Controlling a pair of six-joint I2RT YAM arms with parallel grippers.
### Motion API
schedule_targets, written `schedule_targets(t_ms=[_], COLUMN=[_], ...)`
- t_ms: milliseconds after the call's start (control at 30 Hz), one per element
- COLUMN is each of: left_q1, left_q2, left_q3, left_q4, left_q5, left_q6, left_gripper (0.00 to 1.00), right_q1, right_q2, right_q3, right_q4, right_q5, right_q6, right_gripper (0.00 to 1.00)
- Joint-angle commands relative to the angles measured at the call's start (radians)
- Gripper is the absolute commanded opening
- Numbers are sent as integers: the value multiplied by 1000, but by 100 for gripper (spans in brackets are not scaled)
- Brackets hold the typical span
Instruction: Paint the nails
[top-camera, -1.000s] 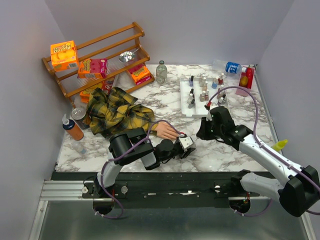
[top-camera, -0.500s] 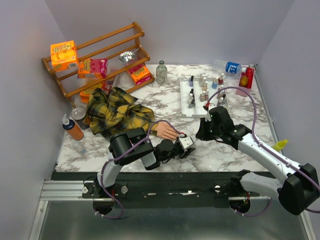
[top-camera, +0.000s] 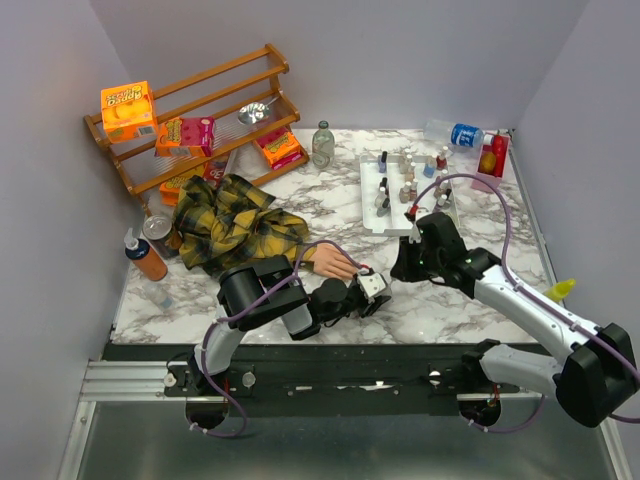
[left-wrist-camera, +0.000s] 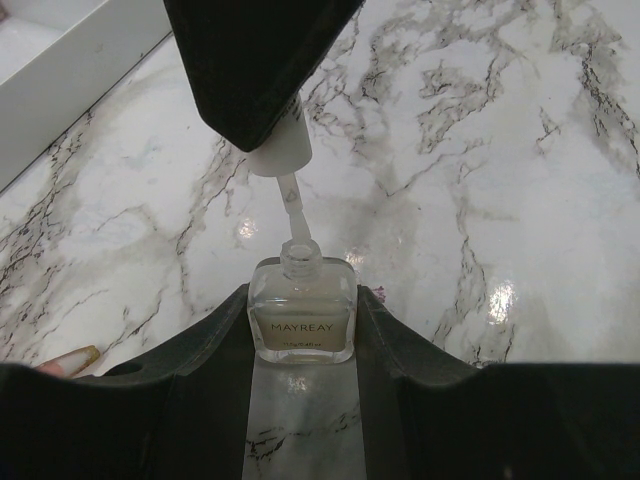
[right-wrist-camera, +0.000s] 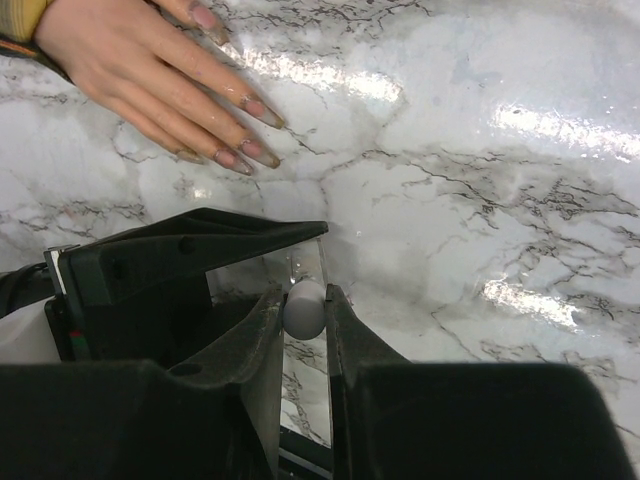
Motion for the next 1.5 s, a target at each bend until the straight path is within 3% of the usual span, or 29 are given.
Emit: schedule_targets(t_ms=[0,633,1033,1467], left_q1=[-12,-12,-12,-15], left_q2=[18,21,23,23], left_q3=[17,20,18,17], left_q4=[44,37,42,44], left_q5=[-18,-19,-21,-21], left_q6=[19,18,15,18], left_gripper=[0,0,0,0], right_q1=[-1,-1,-3,0], right_q2=[13,4,-56,62], right_q3=[6,8,19,20], right_q4=[4,20,-36,-28], right_q5=[-21,-89,110,218], right_q6=[-16,7,22,14], right_gripper=[1,1,1,1])
